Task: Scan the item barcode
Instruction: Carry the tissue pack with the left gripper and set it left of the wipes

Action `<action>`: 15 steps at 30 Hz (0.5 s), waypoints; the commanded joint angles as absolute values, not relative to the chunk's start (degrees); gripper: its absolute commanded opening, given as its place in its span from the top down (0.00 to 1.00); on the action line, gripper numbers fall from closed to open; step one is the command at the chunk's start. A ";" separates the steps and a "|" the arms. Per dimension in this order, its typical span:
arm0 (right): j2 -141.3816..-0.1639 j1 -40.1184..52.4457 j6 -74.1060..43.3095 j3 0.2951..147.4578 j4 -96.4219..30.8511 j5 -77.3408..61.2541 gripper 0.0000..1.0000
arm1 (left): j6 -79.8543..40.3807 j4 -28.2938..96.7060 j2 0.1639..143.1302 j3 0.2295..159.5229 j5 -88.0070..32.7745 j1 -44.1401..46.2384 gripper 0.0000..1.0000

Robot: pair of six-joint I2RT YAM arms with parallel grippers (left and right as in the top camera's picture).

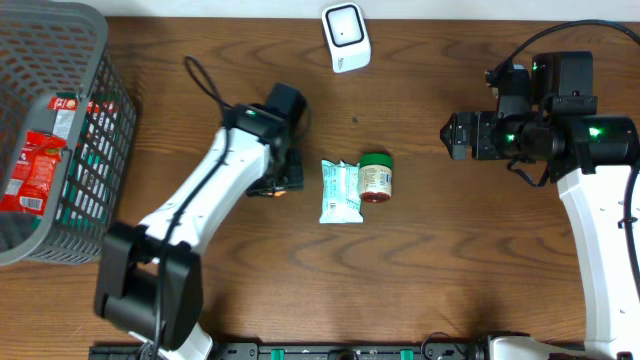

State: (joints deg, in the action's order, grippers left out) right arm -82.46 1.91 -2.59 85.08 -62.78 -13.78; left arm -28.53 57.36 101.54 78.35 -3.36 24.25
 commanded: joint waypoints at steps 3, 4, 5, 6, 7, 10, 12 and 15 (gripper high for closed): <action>-82.52 1.54 -3.16 85.71 -62.83 -14.44 0.01 | -28.21 54.59 102.52 78.72 -3.03 25.12 0.23; -82.52 1.54 -3.16 85.71 -62.83 -14.44 0.01 | -27.24 54.50 102.39 79.09 -3.03 24.91 0.17; -82.52 1.54 -3.16 85.71 -62.83 -14.44 0.01 | -26.13 54.54 102.19 79.61 -3.05 24.64 0.13; -82.52 1.54 -3.14 85.71 -62.83 -14.44 0.01 | -25.15 54.85 101.97 80.42 -3.05 24.34 0.12; -82.52 1.54 -3.14 85.71 -62.83 -14.44 0.01 | -24.51 55.20 101.65 81.23 -3.05 24.01 0.11; -82.52 1.54 -3.16 85.71 -62.83 -14.44 0.01 | -23.33 55.35 100.27 82.35 -3.03 23.11 0.10; -82.52 1.54 -3.14 85.71 -62.83 -14.44 0.01 | -23.35 55.33 99.77 82.37 -3.03 22.72 0.25; -82.52 1.54 -3.16 85.71 -62.83 -14.44 0.01 | -23.40 55.42 99.92 81.80 -3.05 22.70 0.65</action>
State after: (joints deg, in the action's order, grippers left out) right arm -82.46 1.91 -2.59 85.08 -62.78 -13.78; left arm -24.49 55.16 101.08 81.03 -3.29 22.87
